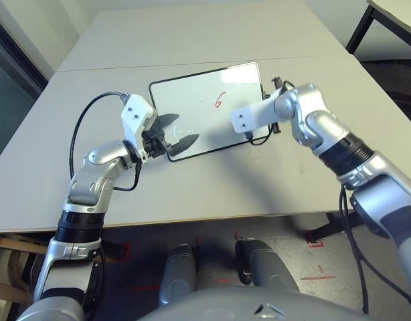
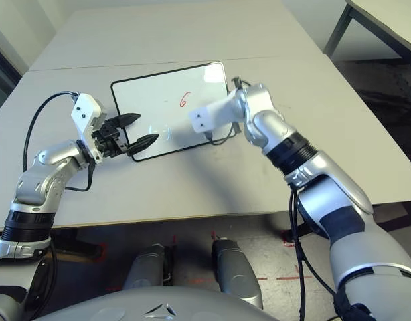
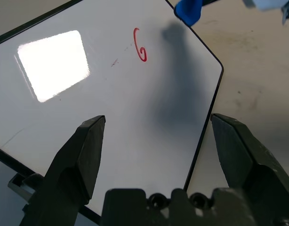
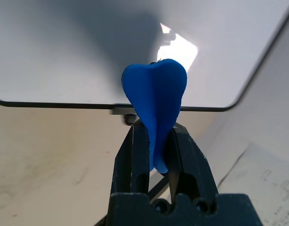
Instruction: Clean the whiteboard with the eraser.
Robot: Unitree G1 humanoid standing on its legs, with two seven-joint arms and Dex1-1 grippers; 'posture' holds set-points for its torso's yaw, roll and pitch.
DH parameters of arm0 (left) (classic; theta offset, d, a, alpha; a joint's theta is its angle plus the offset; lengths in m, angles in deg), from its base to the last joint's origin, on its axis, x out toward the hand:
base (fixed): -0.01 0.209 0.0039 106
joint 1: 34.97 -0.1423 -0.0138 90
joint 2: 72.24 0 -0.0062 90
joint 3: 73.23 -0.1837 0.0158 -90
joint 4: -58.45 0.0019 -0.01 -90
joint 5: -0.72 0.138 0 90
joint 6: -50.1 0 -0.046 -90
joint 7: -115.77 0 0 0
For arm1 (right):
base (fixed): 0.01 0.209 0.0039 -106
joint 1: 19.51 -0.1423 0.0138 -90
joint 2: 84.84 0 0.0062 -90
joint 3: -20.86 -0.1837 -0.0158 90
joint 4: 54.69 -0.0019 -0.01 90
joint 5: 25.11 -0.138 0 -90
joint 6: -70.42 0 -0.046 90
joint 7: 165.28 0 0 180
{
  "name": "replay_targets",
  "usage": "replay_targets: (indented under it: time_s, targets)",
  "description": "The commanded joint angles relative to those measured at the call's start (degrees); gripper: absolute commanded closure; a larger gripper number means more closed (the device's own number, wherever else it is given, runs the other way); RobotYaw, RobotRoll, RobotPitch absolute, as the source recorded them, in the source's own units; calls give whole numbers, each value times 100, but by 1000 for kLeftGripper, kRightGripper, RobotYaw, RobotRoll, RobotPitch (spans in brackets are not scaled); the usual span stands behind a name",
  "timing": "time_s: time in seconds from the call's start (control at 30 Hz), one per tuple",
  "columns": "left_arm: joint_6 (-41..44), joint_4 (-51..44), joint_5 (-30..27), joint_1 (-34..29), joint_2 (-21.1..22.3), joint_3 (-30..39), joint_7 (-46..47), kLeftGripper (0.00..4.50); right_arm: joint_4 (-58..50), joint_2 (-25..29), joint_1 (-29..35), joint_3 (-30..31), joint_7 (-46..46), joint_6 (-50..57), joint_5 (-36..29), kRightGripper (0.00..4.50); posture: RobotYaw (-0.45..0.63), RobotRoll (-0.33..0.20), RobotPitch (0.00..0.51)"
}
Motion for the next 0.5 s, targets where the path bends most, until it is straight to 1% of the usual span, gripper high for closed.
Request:
replay_targets:
  time_s: [0.03,0.23,0.5]
  targets:
    - [-74,98,113,99,65,54,22,0,469,-272,-380,-31,143,-175,-124,4141,-100,0,71]
    - [-77,73,143,138,70,83,64,0,1524,-732,-879,110,653,-650,-139,4142,-81,0,69]
    - [-49,-84,177,-36,139,174,148,0,2667,-1101,-1246,358,1172,-1192,-83,4142,-54,0,78]
